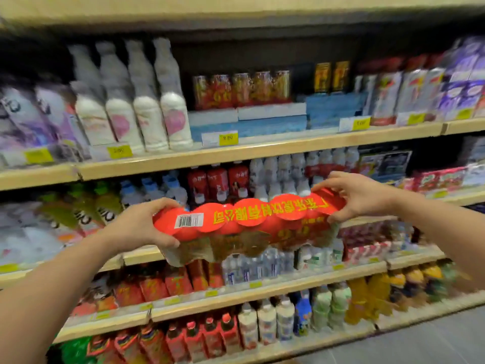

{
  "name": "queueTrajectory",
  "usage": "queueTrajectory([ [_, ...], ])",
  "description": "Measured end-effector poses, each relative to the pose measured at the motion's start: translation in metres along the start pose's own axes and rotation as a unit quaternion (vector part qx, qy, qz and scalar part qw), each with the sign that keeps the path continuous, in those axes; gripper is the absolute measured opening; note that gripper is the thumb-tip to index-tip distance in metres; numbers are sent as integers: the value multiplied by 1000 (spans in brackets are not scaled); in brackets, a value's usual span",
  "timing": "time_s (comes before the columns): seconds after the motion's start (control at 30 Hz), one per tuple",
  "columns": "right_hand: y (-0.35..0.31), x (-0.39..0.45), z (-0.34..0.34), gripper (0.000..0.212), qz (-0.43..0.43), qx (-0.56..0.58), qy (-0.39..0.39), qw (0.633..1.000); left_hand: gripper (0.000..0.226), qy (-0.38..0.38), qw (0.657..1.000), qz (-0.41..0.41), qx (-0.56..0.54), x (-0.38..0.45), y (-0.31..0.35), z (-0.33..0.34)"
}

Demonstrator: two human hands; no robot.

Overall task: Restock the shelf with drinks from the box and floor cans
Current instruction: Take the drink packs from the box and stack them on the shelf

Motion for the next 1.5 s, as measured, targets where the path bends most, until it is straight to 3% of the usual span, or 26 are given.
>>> queueTrajectory([
  [0.2, -1, 6, -52, 40, 1, 278, 107, 955, 65, 50, 976, 28, -210, 8, 28, -51],
  [0.3, 4, 15, -70, 36, 8, 335, 167, 927, 77, 82, 951, 46, -294, 21, 43, -66],
  [0.47, 18, 40, -104, 40, -15, 373, 245, 895, 67, 139, 912, 81, -378, 54, 71, -79],
  [0.67, 67, 93, -142, 27, -52, 376, 288, 879, 69, 191, 890, 123, -396, 110, 111, -87],
  [1.03, 160, 208, -178, 40, -138, 318, 285, 894, 72, 274, 881, 209, -325, 215, 161, -80],
  [1.17, 168, 238, -183, 40, -134, 301, 313, 891, 66, 308, 881, 209, -293, 239, 166, -84],
  [1.3, 169, 265, -183, 41, -110, 354, 286, 884, 64, 328, 878, 212, -276, 264, 161, -89],
  [1.5, 160, 294, -180, 47, -56, 346, 271, 896, 61, 325, 871, 199, -310, 293, 148, -96],
])
Point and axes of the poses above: each hand's wrist, its own x-axis towards the middle knuckle, its own z-axis out of the palm, y = z × x, the point moved 2 cm from there along x, towards the middle knuckle, and after that the axes turned 9 degrees about -x, right-handed, at the moved point
